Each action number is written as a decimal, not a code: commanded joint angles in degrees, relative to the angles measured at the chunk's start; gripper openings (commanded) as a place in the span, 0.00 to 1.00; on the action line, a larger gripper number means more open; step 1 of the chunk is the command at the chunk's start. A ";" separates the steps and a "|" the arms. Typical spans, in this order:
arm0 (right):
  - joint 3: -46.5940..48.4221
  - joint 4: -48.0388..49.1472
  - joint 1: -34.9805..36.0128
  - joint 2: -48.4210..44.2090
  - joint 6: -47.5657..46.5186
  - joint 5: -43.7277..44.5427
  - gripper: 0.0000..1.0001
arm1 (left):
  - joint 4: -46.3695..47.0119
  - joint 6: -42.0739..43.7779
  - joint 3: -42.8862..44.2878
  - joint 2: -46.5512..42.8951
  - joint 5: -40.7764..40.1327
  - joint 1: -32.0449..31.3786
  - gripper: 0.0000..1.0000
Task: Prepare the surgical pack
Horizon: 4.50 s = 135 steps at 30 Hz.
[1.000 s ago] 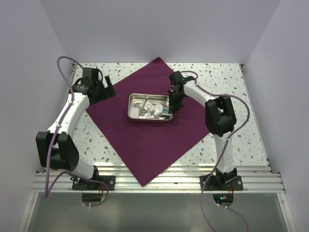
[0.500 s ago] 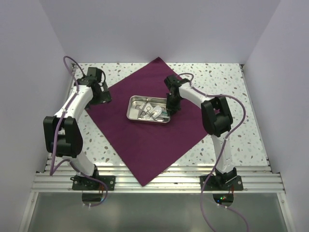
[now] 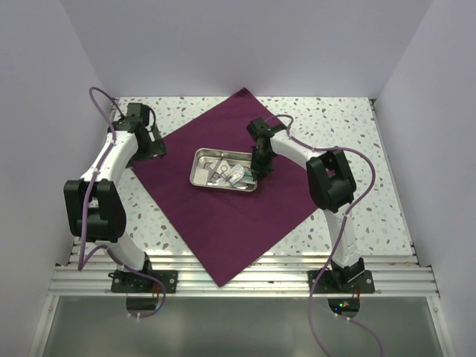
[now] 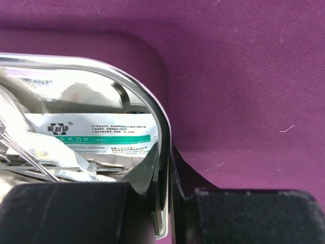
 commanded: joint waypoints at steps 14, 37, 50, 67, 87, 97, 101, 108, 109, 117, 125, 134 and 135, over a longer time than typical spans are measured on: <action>-2.98 -0.84 0.63 -2.33 -0.70 0.42 0.00 | 2.37 1.84 1.42 -1.00 0.50 2.16 0.99; -1.57 -3.21 -0.25 -2.06 -1.50 0.94 0.17 | 3.34 1.84 0.90 -0.47 2.08 2.69 0.99; -4.37 -9.45 -0.25 -17.41 -9.66 11.92 0.82 | 5.88 2.81 -0.07 -3.44 3.40 2.95 0.99; -0.25 -0.85 -0.86 -6.29 -7.39 2.09 0.68 | 9.05 3.34 -6.84 -9.70 10.17 2.86 0.99; -3.14 0.21 -1.65 -6.02 -6.68 1.12 0.29 | 9.32 3.51 -7.01 -8.38 12.72 2.86 0.99; -4.47 0.03 -2.62 -7.07 -6.51 1.65 0.21 | 9.67 3.60 -7.19 -8.64 12.98 2.86 0.99; -3.86 -0.05 -2.62 -6.64 -6.68 1.30 0.26 | 9.76 3.78 -7.28 -8.73 12.98 2.86 0.99; -2.54 -2.51 -2.62 -9.44 -9.05 1.82 0.64 | 9.05 3.60 -7.72 -9.17 10.53 2.86 0.99; -2.36 -3.03 -2.71 -10.32 -10.10 2.96 0.75 | 8.71 3.60 -7.63 -9.17 10.17 2.86 0.99; -7.27 -8.05 -2.09 -25.32 -21.96 4.12 0.99 | 7.64 1.32 -10.52 -10.57 6.39 2.78 1.00; -19.48 -6.22 18.36 -34.93 -24.88 -3.19 0.94 | 0.19 -3.25 -7.90 -8.03 1.21 2.86 0.99; -31.98 10.22 44.47 -38.28 -18.81 -2.92 0.57 | -3.78 -6.32 -12.90 -12.50 4.26 2.95 1.00; -31.98 11.10 46.14 -37.49 -18.55 -3.18 0.58 | -3.95 -7.11 -14.21 -12.86 5.33 2.95 0.99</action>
